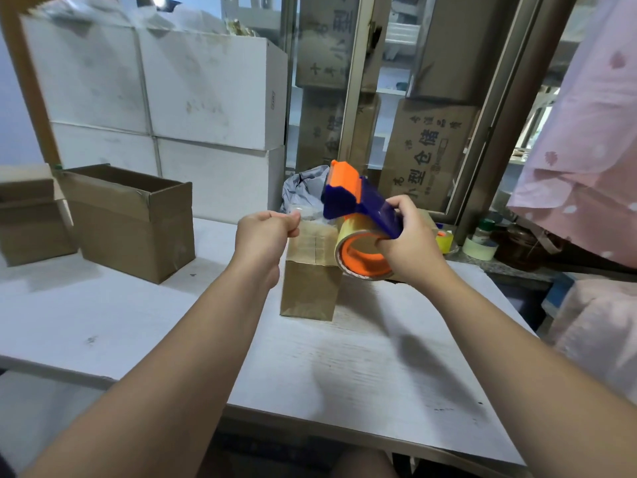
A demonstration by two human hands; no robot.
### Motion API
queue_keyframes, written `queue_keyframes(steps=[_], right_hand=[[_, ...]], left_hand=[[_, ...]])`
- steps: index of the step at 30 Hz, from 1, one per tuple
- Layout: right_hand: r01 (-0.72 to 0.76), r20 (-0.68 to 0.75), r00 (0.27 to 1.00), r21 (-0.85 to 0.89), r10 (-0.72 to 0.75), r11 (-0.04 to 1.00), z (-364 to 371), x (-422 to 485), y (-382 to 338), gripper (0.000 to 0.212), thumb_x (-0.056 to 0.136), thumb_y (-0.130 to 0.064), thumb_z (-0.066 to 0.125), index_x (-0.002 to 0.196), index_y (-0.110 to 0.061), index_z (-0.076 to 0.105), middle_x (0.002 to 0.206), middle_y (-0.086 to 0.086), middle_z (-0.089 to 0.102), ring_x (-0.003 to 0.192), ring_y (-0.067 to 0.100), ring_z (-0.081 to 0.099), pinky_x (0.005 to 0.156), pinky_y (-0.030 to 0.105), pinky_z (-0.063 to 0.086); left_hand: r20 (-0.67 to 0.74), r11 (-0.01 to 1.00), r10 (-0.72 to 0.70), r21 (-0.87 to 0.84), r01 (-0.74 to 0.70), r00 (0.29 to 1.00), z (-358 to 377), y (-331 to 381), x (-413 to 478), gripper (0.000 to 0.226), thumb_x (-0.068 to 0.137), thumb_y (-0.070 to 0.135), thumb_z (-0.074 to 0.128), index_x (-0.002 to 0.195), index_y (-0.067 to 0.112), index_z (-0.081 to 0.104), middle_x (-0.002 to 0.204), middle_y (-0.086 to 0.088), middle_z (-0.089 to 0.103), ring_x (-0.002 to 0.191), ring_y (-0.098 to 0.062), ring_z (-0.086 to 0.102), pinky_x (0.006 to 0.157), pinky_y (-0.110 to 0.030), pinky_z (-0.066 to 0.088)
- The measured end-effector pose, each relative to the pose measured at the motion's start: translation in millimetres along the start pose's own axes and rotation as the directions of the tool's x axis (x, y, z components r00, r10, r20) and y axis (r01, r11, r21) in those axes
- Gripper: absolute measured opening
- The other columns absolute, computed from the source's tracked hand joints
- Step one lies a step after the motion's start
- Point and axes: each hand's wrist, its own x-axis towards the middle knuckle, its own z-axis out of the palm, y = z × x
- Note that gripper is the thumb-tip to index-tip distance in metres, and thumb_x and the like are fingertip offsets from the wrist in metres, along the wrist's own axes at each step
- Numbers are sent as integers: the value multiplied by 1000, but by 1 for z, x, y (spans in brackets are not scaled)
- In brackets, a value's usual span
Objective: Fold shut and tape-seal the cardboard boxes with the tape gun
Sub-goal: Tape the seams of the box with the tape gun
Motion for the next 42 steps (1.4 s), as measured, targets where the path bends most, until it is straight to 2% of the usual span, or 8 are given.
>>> queue_keyframes(steps=[3,7,17,21,27,34,39,42], right_hand=[[98,51,995,-156,-91,983,-4,-3,-2,47,73,3,68,101,-21,40,91,-6,45,76,-2,42,57,3,34],[118,93,990,-190,-102,975,0,-1,1,47,75,-9,75,102,-23,38,97,-4,47,79,6,46,58,13,35],[6,29,1000,-73,-4,997,-2,-2,6,44,73,7,61,102,-20,42,86,-12,47,77,7,47,58,16,38],[104,174,982,-204,-69,973,-4,-2,13,46,75,-5,71,104,-20,39,103,3,50,89,17,51,63,24,41],[107,162,985,-283,-62,953,-6,0,22,48,75,-14,77,109,-18,43,108,1,49,97,15,49,73,29,49],[-29,103,994,-92,39,995,-16,-2,25,51,75,10,63,108,-21,41,105,0,52,92,19,51,63,23,41],[-75,112,990,-114,87,991,-12,-8,37,50,74,12,62,109,-19,43,104,1,50,94,21,50,65,25,44],[-75,87,993,-89,82,993,-12,-9,40,49,74,15,58,106,-19,43,103,2,52,92,22,51,65,26,44]], left_hand=[[-8,992,101,83,-100,995,-2,5,-2,20,89,19,64,71,12,59,69,1,59,48,-4,43,53,-20,32],[-30,989,133,63,-130,991,-2,4,-7,17,89,18,63,75,9,61,69,1,58,51,-6,41,60,-21,34],[-35,988,-149,-40,147,988,-12,-19,1,12,88,17,64,77,14,60,75,5,62,66,-12,43,92,-31,39],[-60,999,-38,7,38,997,-16,-19,2,16,89,18,63,74,14,60,74,4,60,61,-8,44,77,-28,32],[-116,997,73,11,-72,991,-18,-25,-2,22,89,18,63,68,13,58,71,1,60,63,-9,48,59,-24,34],[-80,992,-121,-55,117,989,-22,-46,2,10,88,20,65,83,11,64,75,3,61,63,-8,43,106,-40,35],[-60,982,-148,-128,139,987,-16,-53,1,21,86,32,67,84,11,67,75,4,63,64,-11,46,94,-32,38],[-153,998,-39,-53,31,987,-13,-53,8,22,88,28,65,72,13,65,68,4,64,71,-10,56,67,-23,37]])
